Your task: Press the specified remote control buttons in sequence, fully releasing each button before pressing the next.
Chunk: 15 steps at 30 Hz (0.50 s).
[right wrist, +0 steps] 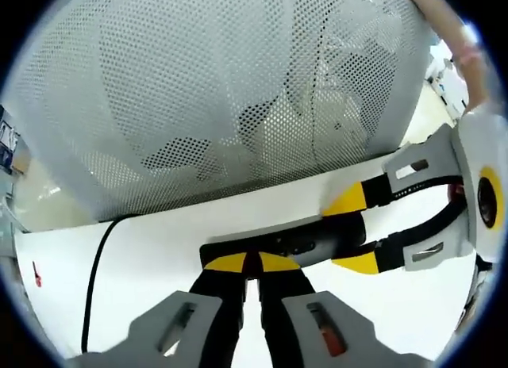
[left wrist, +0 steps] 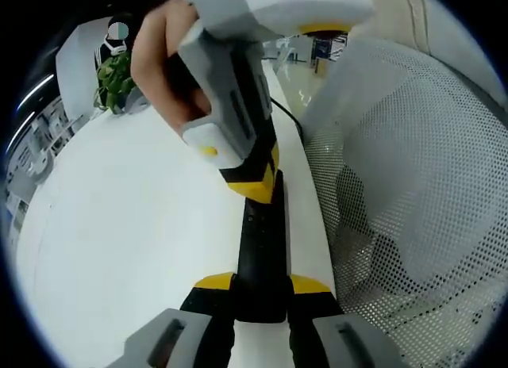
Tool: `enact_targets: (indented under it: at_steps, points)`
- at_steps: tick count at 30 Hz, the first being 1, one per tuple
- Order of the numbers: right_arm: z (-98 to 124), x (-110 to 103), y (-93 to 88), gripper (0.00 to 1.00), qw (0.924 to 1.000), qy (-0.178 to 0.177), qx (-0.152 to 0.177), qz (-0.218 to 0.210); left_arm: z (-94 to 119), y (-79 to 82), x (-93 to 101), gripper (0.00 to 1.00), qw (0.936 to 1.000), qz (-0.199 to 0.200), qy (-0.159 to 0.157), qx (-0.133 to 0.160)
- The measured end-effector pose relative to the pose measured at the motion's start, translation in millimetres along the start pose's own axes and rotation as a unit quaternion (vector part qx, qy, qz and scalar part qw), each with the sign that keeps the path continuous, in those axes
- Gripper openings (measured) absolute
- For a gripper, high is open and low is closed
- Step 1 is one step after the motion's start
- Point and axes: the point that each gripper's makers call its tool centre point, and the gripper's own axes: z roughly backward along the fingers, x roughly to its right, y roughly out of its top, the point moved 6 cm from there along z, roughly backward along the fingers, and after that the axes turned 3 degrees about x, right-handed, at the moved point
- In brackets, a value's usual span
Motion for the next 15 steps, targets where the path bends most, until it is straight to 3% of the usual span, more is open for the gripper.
enact_targets:
  at_steps: [8,12,15]
  points:
    - [-0.1,-0.5,-1.9,0.05,1.0000,0.006,0.000,-0.002,0.2,0.2,-0.1,0.24,1.0000,0.002,0.000,0.001]
    - [-1.1,-1.5,-0.3,0.05,0.9994,0.005,-0.007,0.034,0.1,0.3,0.1,0.24,1.0000,0.003,0.000,0.002]
    - [-1.1,2.1,1.9,0.05,0.9998,0.011,-0.010,0.014,0.2,0.5,0.2,0.24,1.0000,0.003,0.000,0.001]
